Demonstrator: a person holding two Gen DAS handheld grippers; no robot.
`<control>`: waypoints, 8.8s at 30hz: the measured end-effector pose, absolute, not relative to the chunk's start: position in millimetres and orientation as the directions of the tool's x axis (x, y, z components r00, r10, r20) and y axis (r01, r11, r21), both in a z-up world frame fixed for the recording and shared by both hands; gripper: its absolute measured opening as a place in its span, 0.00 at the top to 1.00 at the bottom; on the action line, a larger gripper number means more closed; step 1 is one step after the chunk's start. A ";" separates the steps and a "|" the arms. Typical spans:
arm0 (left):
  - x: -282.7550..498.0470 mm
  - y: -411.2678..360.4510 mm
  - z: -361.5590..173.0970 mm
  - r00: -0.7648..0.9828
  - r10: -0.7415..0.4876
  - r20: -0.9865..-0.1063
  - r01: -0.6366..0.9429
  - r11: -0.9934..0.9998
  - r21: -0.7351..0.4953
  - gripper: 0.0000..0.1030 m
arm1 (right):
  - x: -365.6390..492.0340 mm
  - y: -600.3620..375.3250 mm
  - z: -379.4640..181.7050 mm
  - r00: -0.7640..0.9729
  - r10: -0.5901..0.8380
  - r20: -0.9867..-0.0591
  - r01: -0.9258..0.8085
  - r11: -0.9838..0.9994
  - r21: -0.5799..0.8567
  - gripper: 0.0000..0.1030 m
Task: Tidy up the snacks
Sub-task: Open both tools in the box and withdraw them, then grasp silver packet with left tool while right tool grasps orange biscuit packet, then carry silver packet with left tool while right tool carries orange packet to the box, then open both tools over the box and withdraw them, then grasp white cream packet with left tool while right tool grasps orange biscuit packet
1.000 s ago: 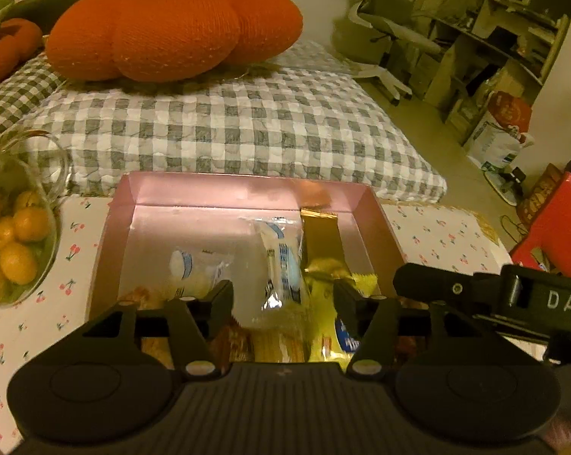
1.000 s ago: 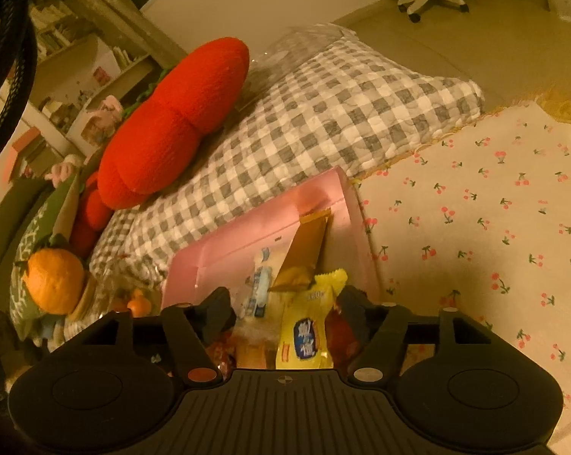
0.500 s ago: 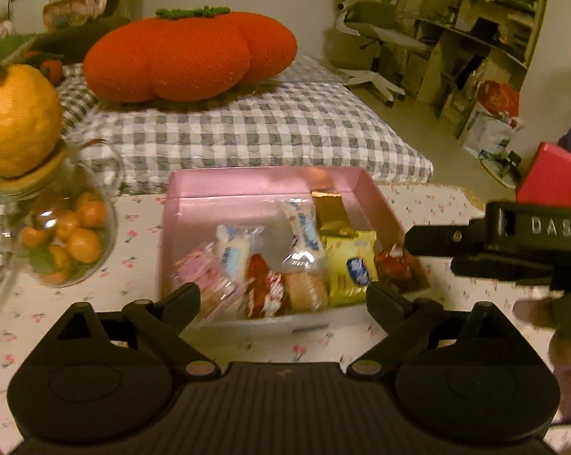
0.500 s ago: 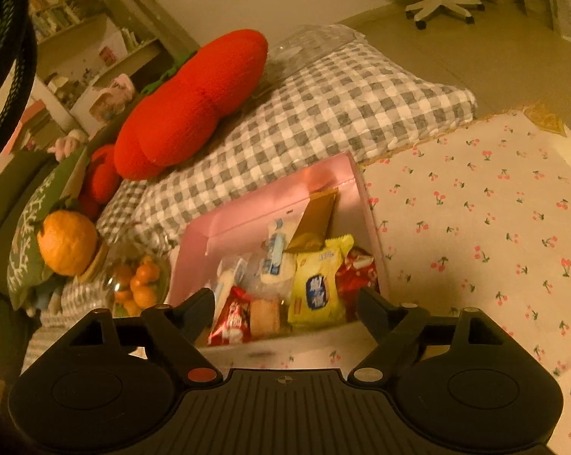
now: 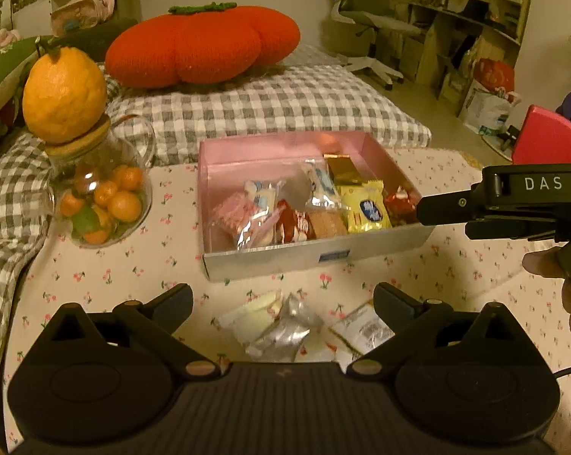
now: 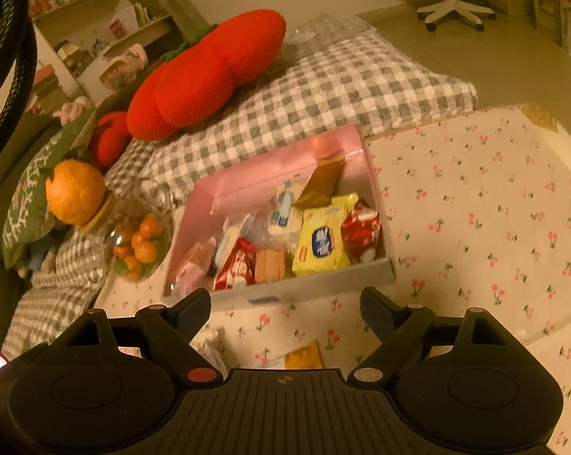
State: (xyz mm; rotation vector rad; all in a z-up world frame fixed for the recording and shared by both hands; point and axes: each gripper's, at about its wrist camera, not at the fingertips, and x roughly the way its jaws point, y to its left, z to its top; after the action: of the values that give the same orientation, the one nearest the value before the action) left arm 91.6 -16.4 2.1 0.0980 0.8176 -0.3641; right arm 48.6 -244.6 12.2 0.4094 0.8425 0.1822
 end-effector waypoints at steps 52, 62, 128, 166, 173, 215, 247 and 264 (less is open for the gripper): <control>100.0 11.9 -47.6 0.520 -0.342 -0.783 0.412 0.903 -0.121 0.75 | 47.7 -163.6 -60.5 0.545 0.117 -0.830 -0.211 0.977 -0.001 0.38; 99.1 12.2 -45.3 0.505 -0.362 -0.784 0.399 0.903 -0.160 0.76 | 47.5 -175.8 -51.2 0.517 0.164 -0.840 -0.205 0.977 0.065 0.79; 170.3 -33.8 -2.9 0.597 -0.439 -0.672 0.274 0.898 -0.343 0.76 | 106.7 -270.4 -32.4 0.647 0.479 -0.593 0.056 0.747 0.663 0.78; 195.0 -49.6 0.5 0.627 -0.320 -0.710 0.187 0.947 -0.262 0.46 | 96.0 -275.0 -10.9 0.651 0.493 -0.577 0.033 0.741 0.670 0.36; 170.9 -36.3 8.1 0.641 -0.309 -0.702 0.220 0.951 -0.219 0.34 | 82.5 -261.2 1.2 0.641 0.499 -0.583 -0.020 0.770 0.637 0.34; 117.6 -32.7 -63.2 0.571 -0.064 -0.818 0.053 0.998 -0.041 0.19 | 42.6 -235.2 -21.7 0.579 0.241 -0.779 -0.063 0.966 0.252 0.19; 102.6 47.0 -60.6 0.526 -0.139 -0.839 0.151 0.986 -0.069 0.56 | 10.7 -164.1 -54.8 0.449 0.441 -0.777 -0.542 0.826 0.155 0.19; 99.8 51.0 -60.3 0.499 -0.154 -0.853 0.160 0.984 -0.084 0.56 | 20.0 -128.6 -69.1 0.527 0.337 -0.781 -0.547 0.837 -0.008 0.24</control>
State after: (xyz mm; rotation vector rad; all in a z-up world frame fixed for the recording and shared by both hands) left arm 99.8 51.0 -60.3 0.0063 1.0310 -0.1898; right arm 20.0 -128.6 -69.1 -0.2660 0.8676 0.5353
